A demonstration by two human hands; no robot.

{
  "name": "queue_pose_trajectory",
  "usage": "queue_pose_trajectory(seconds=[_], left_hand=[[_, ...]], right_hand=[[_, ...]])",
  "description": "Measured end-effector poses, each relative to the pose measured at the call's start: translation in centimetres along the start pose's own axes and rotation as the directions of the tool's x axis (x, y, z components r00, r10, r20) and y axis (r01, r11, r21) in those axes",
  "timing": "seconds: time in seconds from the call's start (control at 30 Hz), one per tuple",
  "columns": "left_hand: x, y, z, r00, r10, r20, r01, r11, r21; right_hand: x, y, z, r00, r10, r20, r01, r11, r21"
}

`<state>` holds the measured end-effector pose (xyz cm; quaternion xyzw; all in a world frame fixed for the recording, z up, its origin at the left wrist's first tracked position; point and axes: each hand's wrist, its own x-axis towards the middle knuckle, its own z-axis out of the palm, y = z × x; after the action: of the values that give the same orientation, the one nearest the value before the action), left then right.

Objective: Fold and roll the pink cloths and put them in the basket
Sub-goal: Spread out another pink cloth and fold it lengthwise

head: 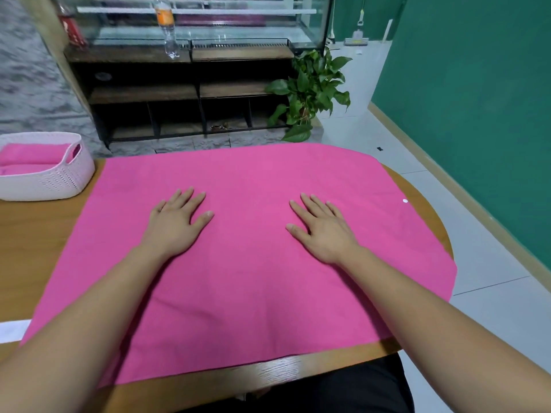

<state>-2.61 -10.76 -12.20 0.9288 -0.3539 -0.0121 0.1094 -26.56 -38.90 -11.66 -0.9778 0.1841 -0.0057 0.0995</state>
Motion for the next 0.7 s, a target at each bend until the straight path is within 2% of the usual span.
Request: queue_pose_trajectory(seconds=[0.3, 0.43, 0.53, 0.63, 0.7], left_hand=[[-7.5, -1.7, -0.1, 0.997, 0.075, 0.009, -0.076, 0.996, 0.054], [-11.8, -3.9, -0.5, 0.998, 0.064, -0.019, -0.063, 0.996, 0.058], [-14.2, -4.7, -0.9, 0.999, 0.036, -0.024, -0.034, 0.998, 0.044], [-16.4, -4.5, -0.9, 1.0, 0.005, -0.02, -0.004, 0.999, 0.04], [-17.7, -3.5, -0.9, 0.999, 0.004, -0.033, -0.003, 0.999, 0.051]], right_hand=[[-2.4, 0.7, 0.5, 0.998, 0.005, -0.07, -0.006, 1.0, -0.012], [-3.9, 1.0, 1.1, 0.994, 0.047, -0.102, -0.05, 0.998, -0.024], [-4.9, 0.4, 1.5, 0.98, 0.079, -0.18, -0.079, 0.997, 0.01], [-6.3, -1.0, 1.8, 0.95, -0.009, -0.312, 0.013, 1.0, 0.012], [-7.4, -3.0, 1.8, 0.939, -0.11, -0.327, 0.126, 0.992, 0.029]])
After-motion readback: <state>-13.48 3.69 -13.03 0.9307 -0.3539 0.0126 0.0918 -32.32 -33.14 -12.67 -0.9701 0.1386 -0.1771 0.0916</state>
